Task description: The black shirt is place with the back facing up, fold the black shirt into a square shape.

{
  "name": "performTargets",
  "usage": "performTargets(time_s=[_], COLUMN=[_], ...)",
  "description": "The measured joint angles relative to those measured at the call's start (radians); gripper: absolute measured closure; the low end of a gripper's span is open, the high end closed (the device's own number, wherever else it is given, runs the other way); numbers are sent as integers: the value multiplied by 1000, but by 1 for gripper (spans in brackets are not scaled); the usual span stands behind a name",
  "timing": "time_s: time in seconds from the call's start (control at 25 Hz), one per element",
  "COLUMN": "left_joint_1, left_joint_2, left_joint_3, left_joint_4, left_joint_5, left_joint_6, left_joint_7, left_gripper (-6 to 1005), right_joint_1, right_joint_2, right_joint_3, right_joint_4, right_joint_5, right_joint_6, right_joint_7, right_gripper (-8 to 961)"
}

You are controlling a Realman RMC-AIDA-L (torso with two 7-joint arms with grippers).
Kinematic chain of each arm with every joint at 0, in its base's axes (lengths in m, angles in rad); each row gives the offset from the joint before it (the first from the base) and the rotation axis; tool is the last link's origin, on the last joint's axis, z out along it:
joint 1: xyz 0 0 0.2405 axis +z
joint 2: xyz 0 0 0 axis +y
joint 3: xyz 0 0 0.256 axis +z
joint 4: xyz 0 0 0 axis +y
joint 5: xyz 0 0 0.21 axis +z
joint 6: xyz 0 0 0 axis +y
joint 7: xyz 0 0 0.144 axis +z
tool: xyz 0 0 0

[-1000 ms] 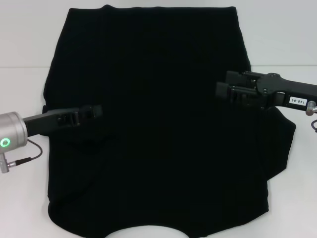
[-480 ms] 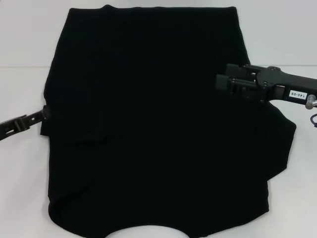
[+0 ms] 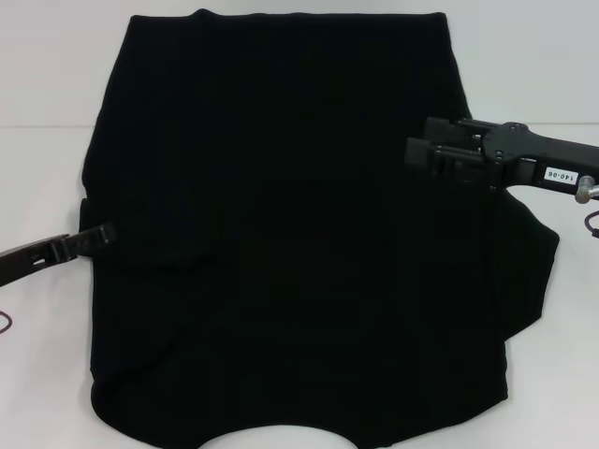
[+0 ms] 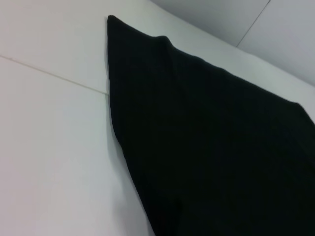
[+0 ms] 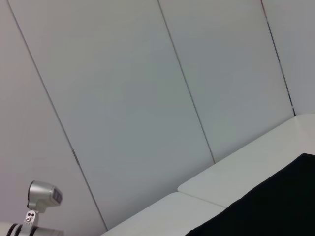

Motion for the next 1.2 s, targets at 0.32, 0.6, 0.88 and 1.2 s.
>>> performTargets(time_s=[0.32,0.6,0.88,1.2], left_joint_1=[-11,-18,-21,-29], left_joint_2=[-2,-1,2,6], left_joint_3=[34,57,56,55], left_joint_4=[-14,-28,-28,-28], left_joint_5=[1,5,8,13], left_joint_6=[-51,-59,-63,-67], left_joint_7=[1,-3,-16,-19], left_gripper=[76,99,122,397], right_joint_1=[-6,-8,-5,-5], right_joint_2=[0,-1,-2,-2], right_joint_3=[0,0,0,0], right_joint_4=[0,0,0,0], right_joint_5=[0,0,0,0], right_joint_6=[-3,-3,-3,-3], right_joint_7=[-1,0,0,0], right_gripper=[251,251,250,250])
